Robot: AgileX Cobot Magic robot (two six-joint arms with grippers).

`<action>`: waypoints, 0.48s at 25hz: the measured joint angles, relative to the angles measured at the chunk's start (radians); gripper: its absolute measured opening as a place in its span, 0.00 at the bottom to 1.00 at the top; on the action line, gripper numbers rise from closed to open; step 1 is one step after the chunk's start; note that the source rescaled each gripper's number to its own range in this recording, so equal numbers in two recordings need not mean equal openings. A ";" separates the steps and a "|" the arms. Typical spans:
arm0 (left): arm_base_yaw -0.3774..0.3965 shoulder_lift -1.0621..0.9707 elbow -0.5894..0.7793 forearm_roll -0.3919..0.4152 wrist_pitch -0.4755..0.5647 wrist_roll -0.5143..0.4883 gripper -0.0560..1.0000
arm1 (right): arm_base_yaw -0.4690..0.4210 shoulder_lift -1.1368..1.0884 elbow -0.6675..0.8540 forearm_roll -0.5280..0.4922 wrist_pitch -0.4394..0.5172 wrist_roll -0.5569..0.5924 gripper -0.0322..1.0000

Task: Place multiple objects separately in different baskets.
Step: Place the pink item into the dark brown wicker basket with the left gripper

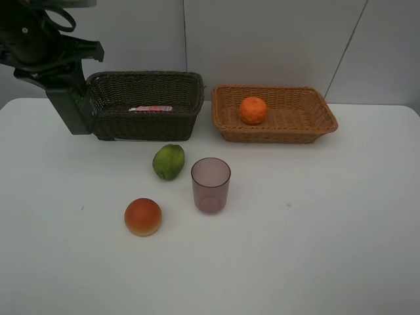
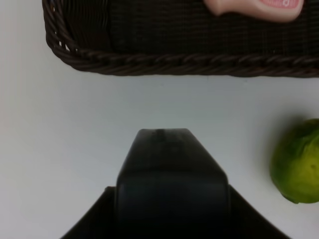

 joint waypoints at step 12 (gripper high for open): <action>0.000 0.048 -0.142 0.000 -0.037 0.015 0.51 | 0.000 0.000 0.000 0.000 0.000 0.000 0.80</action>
